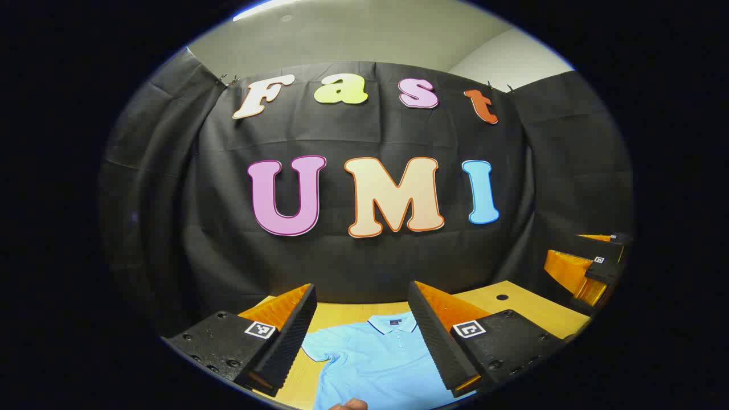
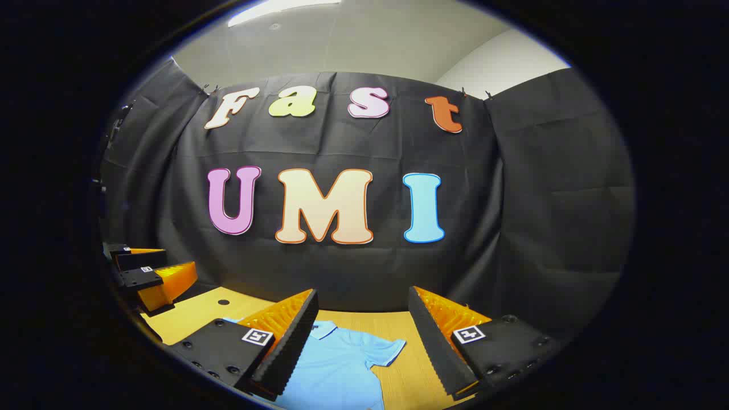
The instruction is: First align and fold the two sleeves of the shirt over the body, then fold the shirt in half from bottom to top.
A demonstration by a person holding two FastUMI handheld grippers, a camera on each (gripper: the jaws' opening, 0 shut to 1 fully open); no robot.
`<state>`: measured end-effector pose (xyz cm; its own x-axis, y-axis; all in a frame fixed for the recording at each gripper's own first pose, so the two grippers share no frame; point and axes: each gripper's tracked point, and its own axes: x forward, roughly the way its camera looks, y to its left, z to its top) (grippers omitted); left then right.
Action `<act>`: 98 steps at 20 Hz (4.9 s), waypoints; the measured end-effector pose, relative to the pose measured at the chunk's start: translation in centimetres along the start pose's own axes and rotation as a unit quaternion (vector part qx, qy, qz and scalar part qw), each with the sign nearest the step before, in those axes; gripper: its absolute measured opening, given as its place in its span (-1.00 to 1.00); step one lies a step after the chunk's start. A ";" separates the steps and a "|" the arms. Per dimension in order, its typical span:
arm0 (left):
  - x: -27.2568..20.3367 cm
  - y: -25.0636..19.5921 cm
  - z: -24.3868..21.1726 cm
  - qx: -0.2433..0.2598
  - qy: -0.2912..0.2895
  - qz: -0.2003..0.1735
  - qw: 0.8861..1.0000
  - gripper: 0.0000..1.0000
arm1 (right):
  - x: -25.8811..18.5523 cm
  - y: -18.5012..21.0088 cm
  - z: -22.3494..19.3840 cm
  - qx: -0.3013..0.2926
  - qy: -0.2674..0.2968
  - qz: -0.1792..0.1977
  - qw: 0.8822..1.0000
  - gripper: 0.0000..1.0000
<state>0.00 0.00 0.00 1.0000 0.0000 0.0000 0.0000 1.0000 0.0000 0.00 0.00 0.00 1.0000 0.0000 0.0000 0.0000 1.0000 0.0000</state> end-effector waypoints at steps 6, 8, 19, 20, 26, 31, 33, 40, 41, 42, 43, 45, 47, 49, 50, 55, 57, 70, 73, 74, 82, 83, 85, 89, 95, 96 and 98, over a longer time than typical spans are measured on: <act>0.0 0.3 -0.4 -0.001 0.003 0.006 1.000 0.92 | 0.2 0.2 0.2 0.001 -0.003 0.005 1.000 0.96; 0.0 0.4 -0.6 -0.002 0.004 0.009 1.000 0.92 | 0.1 0.1 0.1 0.000 -0.005 0.004 1.000 0.96; 0.6 0.4 -1.0 -0.001 0.009 0.013 1.000 0.92 | 1.5 -0.3 -1.2 0.005 0.013 0.002 1.000 0.96; 0.7 0.5 -1.2 -0.001 0.010 0.014 1.000 0.92 | 2.0 -0.5 -1.6 0.003 0.015 0.000 1.000 1.00; 1.6 2.0 -2.1 0.003 0.019 0.023 1.000 0.93 | 7.0 -2.2 -4.5 -0.009 0.047 -0.024 0.999 1.00; 2.6 3.7 -2.9 0.006 0.027 0.034 0.999 0.93 | 12.1 -4.6 -7.6 -0.017 0.069 -0.060 0.996 0.97; 3.0 4.2 -3.3 0.005 0.032 0.036 0.999 0.93 | 14.1 -5.5 -9.5 -0.021 0.088 -0.071 0.993 0.97; 4.7 6.1 -4.6 0.010 0.044 0.042 0.998 0.93 | 19.3 -6.9 -19.0 -0.033 0.177 -0.093 0.979 0.98; 4.9 6.4 -4.8 0.012 0.046 0.042 0.998 0.93 | 19.9 -7.1 -20.7 -0.032 0.195 -0.094 0.976 1.00; 5.3 6.7 -5.0 0.014 0.049 0.043 0.998 0.93 | 20.3 -7.2 -22.3 -0.033 0.211 -0.095 0.972 0.98; 5.6 6.9 -5.3 0.014 0.052 0.044 0.998 0.93 | 20.7 -7.3 -23.9 -0.036 0.224 -0.096 0.969 0.98; 6.1 7.3 -5.8 0.015 0.057 0.048 0.997 0.93 | 21.5 -7.5 -26.5 -0.041 0.249 -0.100 0.962 0.98; 6.4 7.6 -6.2 0.016 0.062 0.048 0.997 0.93 | 22.0 -7.9 -29.3 -0.050 0.272 -0.106 0.955 1.00; 6.9 7.9 -6.5 0.017 0.066 0.048 0.997 0.92 | 22.4 -8.3 -31.9 -0.050 0.297 -0.110 0.947 0.98; 7.1 8.0 -6.7 0.019 0.069 0.049 0.996 0.92 | 22.4 -8.3 -33.2 -0.046 0.310 -0.113 0.943 1.00; 7.3 8.8 -7.1 0.020 0.072 0.055 0.996 0.92 | 22.1 -9.0 -37.1 -0.024 0.360 -0.128 0.924 0.98; 7.4 9.2 -7.1 0.022 0.072 0.059 0.995 0.92 | 21.5 -8.9 -38.6 -0.007 0.384 -0.125 0.915 1.00; 7.2 9.5 -7.8 0.009 0.078 0.072 0.994 0.93 | 22.6 -3.9 -36.2 0.105 0.369 -0.069 0.921 -0.92; 7.2 9.4 -7.9 0.006 0.077 0.074 0.994 0.92 | 23.2 -0.5 -33.5 0.120 0.346 -0.036 0.930 -0.92; 7.2 9.4 -8.0 0.004 0.079 0.074 0.994 0.93 | 23.4 0.9 -33.2 0.126 0.342 -0.022 0.931 -0.92; 6.8 10.7 -9.7 -0.012 0.096 0.088 0.991 0.94 | 23.0 10.6 -35.1 0.138 0.366 0.042 0.919 -0.92; 7.0 10.9 -10.0 -0.014 0.097 0.089 0.991 0.94 | 22.6 11.6 -34.9 0.141 0.374 0.054 0.915 -0.93; 7.4 11.1 -10.8 -0.017 0.103 0.092 0.990 0.93 | 22.2 12.5 -34.8 0.134 0.373 0.061 0.916 -0.80; 9.1 11.2 -12.8 -0.029 0.112 0.090 0.989 0.93 | 20.6 11.3 -31.5 0.090 0.340 0.076 0.933 0.87; 13.0 12.1 -18.9 -0.066 0.160 0.100 0.980 0.92 | 16.5 7.2 -25.3 0.053 0.278 0.081 0.956 0.94; 13.5 12.3 -20.2 -0.071 0.173 0.106 0.977 0.93 | 15.8 6.5 -24.7 0.045 0.273 0.080 0.958 0.94; 14.8 13.0 -22.8 -0.070 0.195 0.115 0.971 0.93 | 14.8 5.3 -23.4 0.034 0.265 0.077 0.961 0.94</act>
<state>14.77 13.04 -22.79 0.8974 0.1957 -0.3953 -0.2507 0.9637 -0.0921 14.75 5.33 -23.39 0.8481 0.1660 -0.5031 -0.1295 0.9858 0.1069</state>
